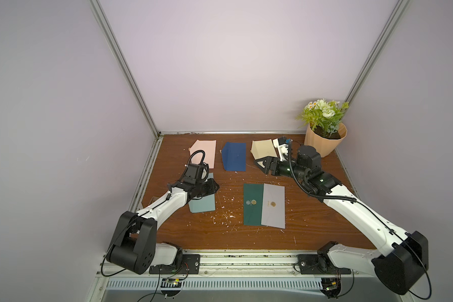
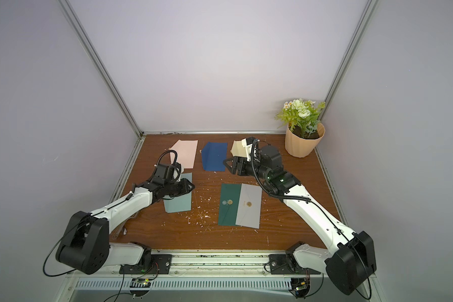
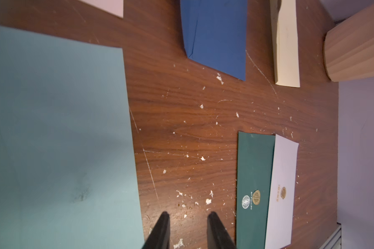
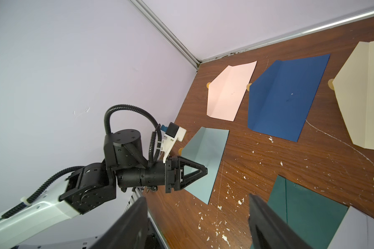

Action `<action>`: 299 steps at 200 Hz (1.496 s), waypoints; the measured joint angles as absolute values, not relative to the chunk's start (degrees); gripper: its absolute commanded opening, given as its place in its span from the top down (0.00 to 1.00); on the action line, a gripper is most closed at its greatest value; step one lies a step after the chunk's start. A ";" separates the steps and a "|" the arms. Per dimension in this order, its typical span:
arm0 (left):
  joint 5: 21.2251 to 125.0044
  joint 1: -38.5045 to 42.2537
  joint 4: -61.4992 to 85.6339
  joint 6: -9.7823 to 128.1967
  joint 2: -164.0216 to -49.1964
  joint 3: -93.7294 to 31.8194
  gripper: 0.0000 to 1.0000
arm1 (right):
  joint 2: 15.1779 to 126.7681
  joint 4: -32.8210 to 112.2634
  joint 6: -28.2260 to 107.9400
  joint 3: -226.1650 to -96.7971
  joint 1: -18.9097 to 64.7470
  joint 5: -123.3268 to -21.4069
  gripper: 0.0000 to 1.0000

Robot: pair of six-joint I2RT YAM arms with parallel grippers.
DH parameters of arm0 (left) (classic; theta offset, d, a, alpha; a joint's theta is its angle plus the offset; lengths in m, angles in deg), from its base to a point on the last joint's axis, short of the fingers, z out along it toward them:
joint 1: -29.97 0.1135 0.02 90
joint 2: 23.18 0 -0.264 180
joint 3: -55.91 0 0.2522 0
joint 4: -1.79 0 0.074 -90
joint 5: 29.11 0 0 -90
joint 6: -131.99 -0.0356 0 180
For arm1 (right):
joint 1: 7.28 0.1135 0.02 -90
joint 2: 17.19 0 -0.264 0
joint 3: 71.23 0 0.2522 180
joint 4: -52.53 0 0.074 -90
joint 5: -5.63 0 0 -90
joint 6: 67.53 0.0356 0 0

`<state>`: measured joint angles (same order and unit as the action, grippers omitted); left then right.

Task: Open the envelope
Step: Place the envelope at the center of the board.

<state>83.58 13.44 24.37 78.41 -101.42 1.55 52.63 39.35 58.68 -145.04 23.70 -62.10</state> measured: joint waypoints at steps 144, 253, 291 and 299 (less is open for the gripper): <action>83.72 8.65 15.95 81.89 -106.38 9.11 0.65 | 53.31 39.46 59.92 -142.59 23.70 -62.10 0.23; 80.24 8.65 18.75 81.17 -101.66 12.02 0.64 | 53.31 40.42 59.99 -142.27 23.70 -62.10 0.23; 79.17 8.63 19.56 80.55 -101.44 11.82 0.64 | 53.31 40.73 59.99 -142.27 23.70 -62.10 0.23; 78.78 8.61 20.00 80.34 -101.42 11.63 0.64 | 53.31 40.73 59.99 -142.27 23.70 -62.10 0.23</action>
